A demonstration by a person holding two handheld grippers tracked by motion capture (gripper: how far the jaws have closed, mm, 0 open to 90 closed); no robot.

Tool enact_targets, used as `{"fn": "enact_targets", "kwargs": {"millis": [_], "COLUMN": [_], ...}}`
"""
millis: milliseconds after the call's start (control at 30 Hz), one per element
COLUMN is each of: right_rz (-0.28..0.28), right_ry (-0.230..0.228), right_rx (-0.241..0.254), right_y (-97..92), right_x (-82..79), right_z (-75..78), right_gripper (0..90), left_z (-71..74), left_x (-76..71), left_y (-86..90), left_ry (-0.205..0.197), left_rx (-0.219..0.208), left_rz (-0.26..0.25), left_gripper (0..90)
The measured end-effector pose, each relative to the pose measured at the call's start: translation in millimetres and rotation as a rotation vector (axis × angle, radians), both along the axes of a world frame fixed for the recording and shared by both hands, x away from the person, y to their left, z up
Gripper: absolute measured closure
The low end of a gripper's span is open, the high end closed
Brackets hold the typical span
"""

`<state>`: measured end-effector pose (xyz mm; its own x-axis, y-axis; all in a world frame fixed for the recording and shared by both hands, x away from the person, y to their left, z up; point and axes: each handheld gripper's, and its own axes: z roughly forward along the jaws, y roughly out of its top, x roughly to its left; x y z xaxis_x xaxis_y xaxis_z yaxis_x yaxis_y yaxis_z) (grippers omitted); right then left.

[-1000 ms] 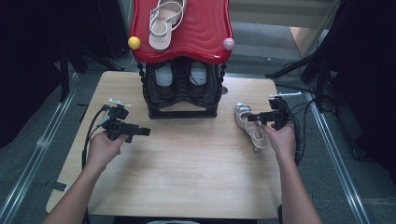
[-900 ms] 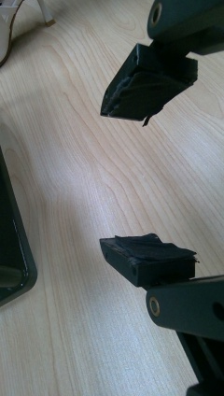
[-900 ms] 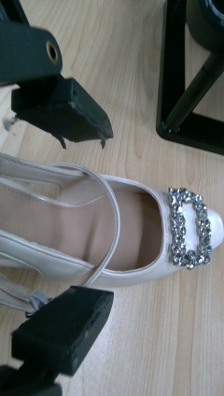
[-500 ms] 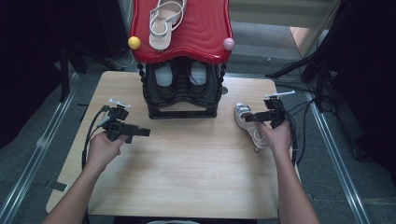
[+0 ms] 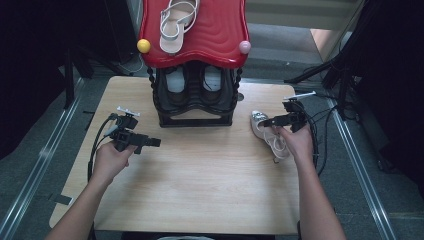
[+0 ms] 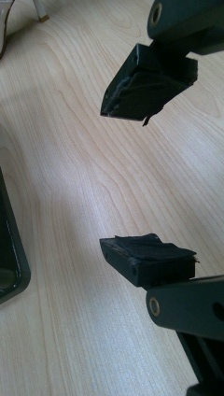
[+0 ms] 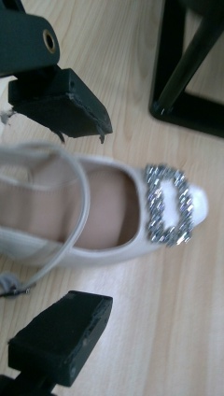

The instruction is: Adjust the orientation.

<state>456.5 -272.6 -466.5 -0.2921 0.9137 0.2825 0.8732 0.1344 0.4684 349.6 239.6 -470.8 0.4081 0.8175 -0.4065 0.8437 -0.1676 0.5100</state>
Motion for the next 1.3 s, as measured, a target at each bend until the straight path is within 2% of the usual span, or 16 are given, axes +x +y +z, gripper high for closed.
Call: {"fn": "enact_targets", "kwargs": {"millis": [167,200,300,400,500,600,833,1000,1167,1300], "right_rz": [0.030,0.045,0.056,0.051,0.053,0.066,0.049,0.060,0.106,0.116], "right_ry": [0.046,0.047,0.050,0.100,0.094,0.122,0.168,0.165,0.131,0.136], "right_rx": [0.015,0.009,-0.048,-0.054,-0.050,-0.100,-0.069,-0.079,-0.085,-0.083], "right_y": [3.7,6.6,13.0,11.0,10.7,14.7,9.4,10.1,6.2,6.2], "right_x": [-1.3,-2.5,-4.8,-4.3,-4.2,-2.7,0.2,0.3,-1.5,-0.5], "right_z": [-13.4,-15.0,-20.5,-29.2,-29.0,-31.7,-34.7,-34.3,-36.3,-39.4], "right_gripper": [14.6,13.1,11.4,11.7,12.2,12.7,14.7,17.5,19.8,19.2], "left_z": [-0.6,-0.6,-0.6,-0.5,-0.6,-1.0,-0.7,-1.2,-1.4,-1.8], "left_x": [0.5,0.5,0.2,-0.1,0.2,0.5,0.4,0.6,1.0,1.0], "left_y": [1.3,1.1,0.5,0.6,1.3,1.1,2.2,2.4,3.1,2.2], "left_ry": [0.008,0.007,0.006,0.004,0.005,0.006,0.006,0.006,0.008,0.010], "left_rx": [0.000,0.001,0.001,0.001,0.001,0.002,-0.002,-0.001,0.001,0.002], "left_rz": [0.003,0.003,0.000,0.002,0.003,0.004,0.003,0.004,0.003,0.003], "left_gripper": [31.4,31.4,31.4,31.4,31.4,31.4,31.4,31.5,31.4,31.4]}}
